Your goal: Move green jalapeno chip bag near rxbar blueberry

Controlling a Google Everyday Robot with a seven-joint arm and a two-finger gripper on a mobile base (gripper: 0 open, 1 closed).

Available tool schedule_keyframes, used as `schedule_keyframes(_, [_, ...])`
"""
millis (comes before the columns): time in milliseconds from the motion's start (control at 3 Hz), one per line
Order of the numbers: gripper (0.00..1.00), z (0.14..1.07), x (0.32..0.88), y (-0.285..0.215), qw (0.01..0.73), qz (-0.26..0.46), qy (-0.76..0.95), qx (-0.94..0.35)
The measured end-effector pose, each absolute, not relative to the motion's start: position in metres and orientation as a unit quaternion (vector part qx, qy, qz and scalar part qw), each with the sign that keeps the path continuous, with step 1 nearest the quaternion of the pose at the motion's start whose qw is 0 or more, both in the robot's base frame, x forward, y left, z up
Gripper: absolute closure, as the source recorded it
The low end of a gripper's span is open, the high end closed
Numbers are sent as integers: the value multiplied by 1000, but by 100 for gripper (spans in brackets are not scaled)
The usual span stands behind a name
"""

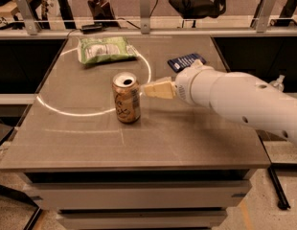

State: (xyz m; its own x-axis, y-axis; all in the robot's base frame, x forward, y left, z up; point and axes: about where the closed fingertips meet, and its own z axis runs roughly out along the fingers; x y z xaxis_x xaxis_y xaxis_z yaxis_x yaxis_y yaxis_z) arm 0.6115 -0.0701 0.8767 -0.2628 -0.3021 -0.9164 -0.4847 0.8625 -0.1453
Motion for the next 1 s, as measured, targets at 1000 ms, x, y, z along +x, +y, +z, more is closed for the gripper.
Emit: schedule_keyframes(1000, [0, 888, 663, 24, 586, 127, 761, -247])
